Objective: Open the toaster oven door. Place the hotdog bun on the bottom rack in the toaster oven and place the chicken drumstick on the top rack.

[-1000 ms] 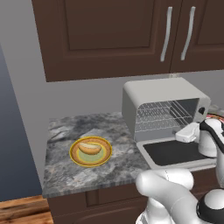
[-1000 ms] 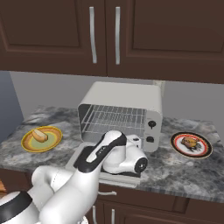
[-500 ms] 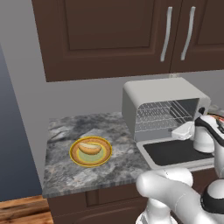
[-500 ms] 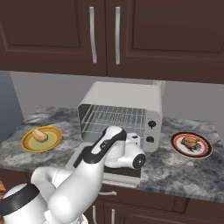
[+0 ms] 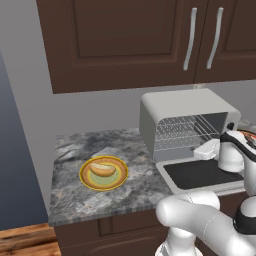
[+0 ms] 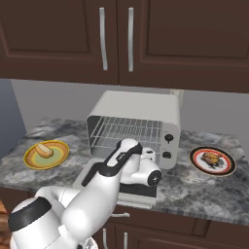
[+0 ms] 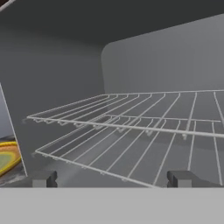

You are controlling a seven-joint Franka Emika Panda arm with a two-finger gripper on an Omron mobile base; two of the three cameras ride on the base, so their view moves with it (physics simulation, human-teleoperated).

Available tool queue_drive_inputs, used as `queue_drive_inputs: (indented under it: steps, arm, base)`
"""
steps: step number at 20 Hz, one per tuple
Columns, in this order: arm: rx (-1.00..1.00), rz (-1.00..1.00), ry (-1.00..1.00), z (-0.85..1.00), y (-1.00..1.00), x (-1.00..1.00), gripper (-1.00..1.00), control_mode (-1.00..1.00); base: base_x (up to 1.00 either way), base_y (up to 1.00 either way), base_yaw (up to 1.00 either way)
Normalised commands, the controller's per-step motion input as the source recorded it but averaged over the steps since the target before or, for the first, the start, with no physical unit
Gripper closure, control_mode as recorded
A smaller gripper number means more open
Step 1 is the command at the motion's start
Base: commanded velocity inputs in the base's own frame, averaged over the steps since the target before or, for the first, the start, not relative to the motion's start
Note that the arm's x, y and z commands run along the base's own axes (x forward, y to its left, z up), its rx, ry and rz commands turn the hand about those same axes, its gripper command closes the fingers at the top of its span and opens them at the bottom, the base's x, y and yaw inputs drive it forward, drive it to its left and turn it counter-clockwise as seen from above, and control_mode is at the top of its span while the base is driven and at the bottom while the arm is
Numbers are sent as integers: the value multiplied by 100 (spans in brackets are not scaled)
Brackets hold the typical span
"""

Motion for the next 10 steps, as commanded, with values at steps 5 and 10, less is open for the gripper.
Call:
queue_drive_inputs:
  steps: [5,10]
  arm:
    - [0,0,0,-1,9,8,-100,-100]
    - [0,0,0,0,14,6,-100,-100]
  base:
    - [0,0,0]
    - [0,0,0]
